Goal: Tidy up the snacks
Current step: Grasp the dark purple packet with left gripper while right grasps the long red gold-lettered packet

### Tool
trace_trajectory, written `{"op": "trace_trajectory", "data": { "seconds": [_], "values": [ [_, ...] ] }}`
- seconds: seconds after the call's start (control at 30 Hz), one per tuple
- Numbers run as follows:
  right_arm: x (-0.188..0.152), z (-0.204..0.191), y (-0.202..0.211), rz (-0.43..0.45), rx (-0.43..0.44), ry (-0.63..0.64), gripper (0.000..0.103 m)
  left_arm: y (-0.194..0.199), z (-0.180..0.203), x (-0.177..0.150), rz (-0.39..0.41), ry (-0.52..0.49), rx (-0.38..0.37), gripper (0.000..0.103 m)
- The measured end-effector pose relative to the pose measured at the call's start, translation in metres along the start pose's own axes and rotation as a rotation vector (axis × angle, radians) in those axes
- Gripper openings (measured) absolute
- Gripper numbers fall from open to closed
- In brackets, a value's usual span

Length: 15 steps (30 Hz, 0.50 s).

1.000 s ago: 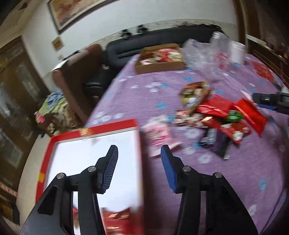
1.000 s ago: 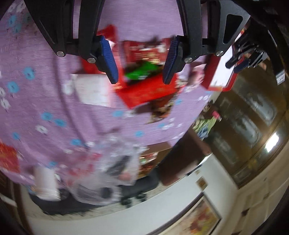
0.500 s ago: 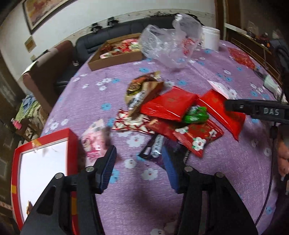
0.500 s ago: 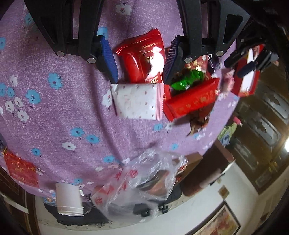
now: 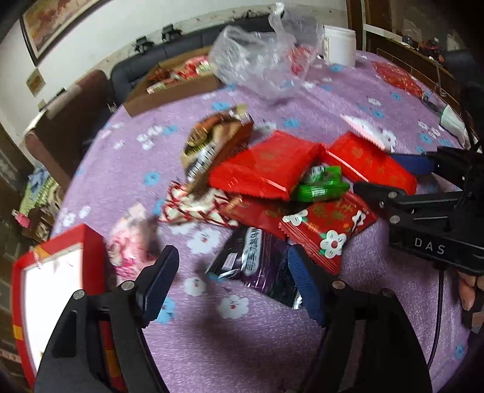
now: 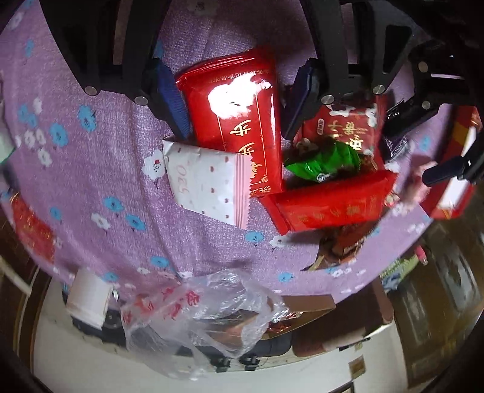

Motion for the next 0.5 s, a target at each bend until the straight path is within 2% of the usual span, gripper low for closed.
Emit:
{"op": "trace_trajectory", "data": {
  "seconds": [0.1,0.13,0.2,0.27,0.33,0.5],
  "values": [
    [0.000,-0.001,0.002,0.009,0.004,0.004,0.050,-0.005,-0.006,0.002,-0.015,0.046,-0.051,0.072],
    [0.000,-0.001,0.002,0.011,0.003,0.005,0.049,-0.006,-0.007,0.002,-0.020,0.059,-0.073,0.062],
    [0.000,-0.003,0.003,0.015,-0.002,0.018,0.048,-0.005,-0.006,0.002,-0.022,0.064,-0.117,0.050],
    [0.000,-0.003,0.003,0.013,0.000,0.020,0.048,-0.002,-0.001,-0.001,-0.007,0.038,-0.124,0.041],
    [0.001,0.000,0.003,0.009,0.020,0.003,0.048,0.001,0.001,-0.004,0.000,0.040,-0.149,0.023],
    [0.003,0.007,0.006,0.007,0.128,-0.051,0.047,0.007,-0.002,-0.013,0.012,0.062,-0.180,0.020]
  ]
}}
Point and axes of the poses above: each gripper's, at about its wrist camera, not at the fingertips, and y roughly against the way its jaws point, z to its right, x to its top, the point moved 1 cm from there along -y, roughly the way its jaws point, and after that the axes turned 2 degrees about y, right-handed, at the moved point
